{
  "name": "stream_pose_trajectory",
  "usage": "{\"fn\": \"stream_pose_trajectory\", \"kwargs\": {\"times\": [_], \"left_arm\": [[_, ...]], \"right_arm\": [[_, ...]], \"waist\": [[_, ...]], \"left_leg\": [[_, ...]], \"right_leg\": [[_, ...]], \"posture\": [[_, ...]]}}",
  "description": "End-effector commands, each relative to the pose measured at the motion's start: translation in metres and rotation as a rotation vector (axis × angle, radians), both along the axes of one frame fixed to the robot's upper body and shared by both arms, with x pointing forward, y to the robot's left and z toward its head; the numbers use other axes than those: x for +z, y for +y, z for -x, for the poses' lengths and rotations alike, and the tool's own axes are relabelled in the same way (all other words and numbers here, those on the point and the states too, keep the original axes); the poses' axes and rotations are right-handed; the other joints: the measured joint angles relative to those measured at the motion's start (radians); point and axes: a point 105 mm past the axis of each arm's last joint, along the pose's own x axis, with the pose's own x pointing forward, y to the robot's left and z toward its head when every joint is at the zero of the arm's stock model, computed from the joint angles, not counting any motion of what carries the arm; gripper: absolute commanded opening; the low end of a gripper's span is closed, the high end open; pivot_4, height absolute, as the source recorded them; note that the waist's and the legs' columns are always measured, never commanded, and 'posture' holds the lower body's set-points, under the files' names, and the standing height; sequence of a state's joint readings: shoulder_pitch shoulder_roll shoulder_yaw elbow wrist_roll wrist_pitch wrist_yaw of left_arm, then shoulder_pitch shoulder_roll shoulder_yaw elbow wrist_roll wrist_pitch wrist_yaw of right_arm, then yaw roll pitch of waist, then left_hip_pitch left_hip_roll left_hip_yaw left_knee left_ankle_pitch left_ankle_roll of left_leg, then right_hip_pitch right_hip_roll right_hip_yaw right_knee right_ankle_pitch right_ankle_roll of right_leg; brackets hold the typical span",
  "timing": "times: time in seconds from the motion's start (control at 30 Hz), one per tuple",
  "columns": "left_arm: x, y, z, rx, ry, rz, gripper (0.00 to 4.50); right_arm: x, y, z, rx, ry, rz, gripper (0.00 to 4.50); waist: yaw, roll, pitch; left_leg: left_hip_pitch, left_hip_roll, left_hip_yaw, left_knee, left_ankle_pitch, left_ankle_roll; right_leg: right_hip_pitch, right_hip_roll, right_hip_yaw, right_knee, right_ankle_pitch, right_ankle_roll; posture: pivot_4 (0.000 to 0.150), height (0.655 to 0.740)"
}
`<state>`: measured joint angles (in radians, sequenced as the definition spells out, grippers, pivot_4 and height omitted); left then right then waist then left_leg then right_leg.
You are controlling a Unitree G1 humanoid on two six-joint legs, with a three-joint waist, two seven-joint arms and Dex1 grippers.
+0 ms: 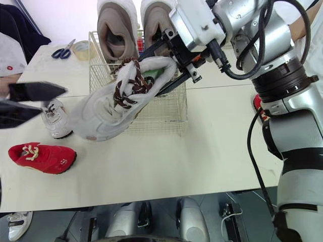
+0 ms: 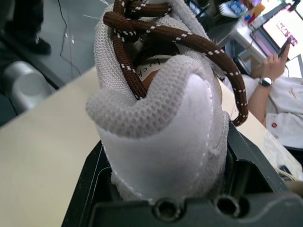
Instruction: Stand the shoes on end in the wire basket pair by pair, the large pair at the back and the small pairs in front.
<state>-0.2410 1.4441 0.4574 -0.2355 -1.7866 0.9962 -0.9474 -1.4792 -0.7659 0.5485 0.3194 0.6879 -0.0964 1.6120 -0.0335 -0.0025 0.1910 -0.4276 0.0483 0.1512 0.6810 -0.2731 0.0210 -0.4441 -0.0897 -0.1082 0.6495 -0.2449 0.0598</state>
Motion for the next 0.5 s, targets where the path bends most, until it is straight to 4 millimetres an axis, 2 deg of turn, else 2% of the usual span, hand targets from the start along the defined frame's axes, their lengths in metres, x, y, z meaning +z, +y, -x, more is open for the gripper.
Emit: {"fn": "stream_pose_trajectory", "kwargs": {"times": [0.03, 0.27, 0.47, 0.5], "left_arm": [[0.000, -0.006, -0.004, -0.062, -0.019, 0.008, 4.50], [-0.017, -0.021, -0.009, -0.153, 0.011, 0.019, 4.50], [-0.022, -0.030, -0.018, -0.132, -0.010, 0.060, 4.50], [-0.022, -0.031, -0.021, -0.121, -0.013, 0.073, 4.25]], "right_arm": [[0.019, 0.001, 0.014, 0.037, -0.056, -0.023, 1.81], [0.023, 0.001, 0.011, 0.007, -0.050, -0.031, 1.81], [0.025, 0.000, 0.008, -0.016, -0.048, -0.039, 1.81], [0.025, 0.000, 0.009, -0.014, -0.043, -0.040, 1.80]], "waist": [[0.000, -0.002, 0.001], [-0.001, -0.003, 0.001], [-0.001, -0.003, 0.001], [0.001, -0.003, 0.001]], "left_leg": [[0.000, 0.000, 0.000, 0.000, 0.000, 0.000], [0.000, 0.000, 0.000, 0.001, 0.000, 0.001], [0.000, 0.000, -0.001, 0.002, 0.000, 0.001], [0.000, 0.000, -0.001, 0.002, 0.000, 0.001]], "right_leg": [[0.000, 0.000, 0.000, 0.000, 0.000, 0.000], [0.000, 0.000, 0.000, 0.000, 0.000, 0.000], [0.001, 0.000, 0.001, 0.001, 0.000, 0.000], [0.001, 0.000, 0.001, 0.001, 0.000, 0.000]], "posture": [[0.150, 0.7400], [0.150, 0.7400], [0.150, 0.7400], [0.150, 0.7400]]}}
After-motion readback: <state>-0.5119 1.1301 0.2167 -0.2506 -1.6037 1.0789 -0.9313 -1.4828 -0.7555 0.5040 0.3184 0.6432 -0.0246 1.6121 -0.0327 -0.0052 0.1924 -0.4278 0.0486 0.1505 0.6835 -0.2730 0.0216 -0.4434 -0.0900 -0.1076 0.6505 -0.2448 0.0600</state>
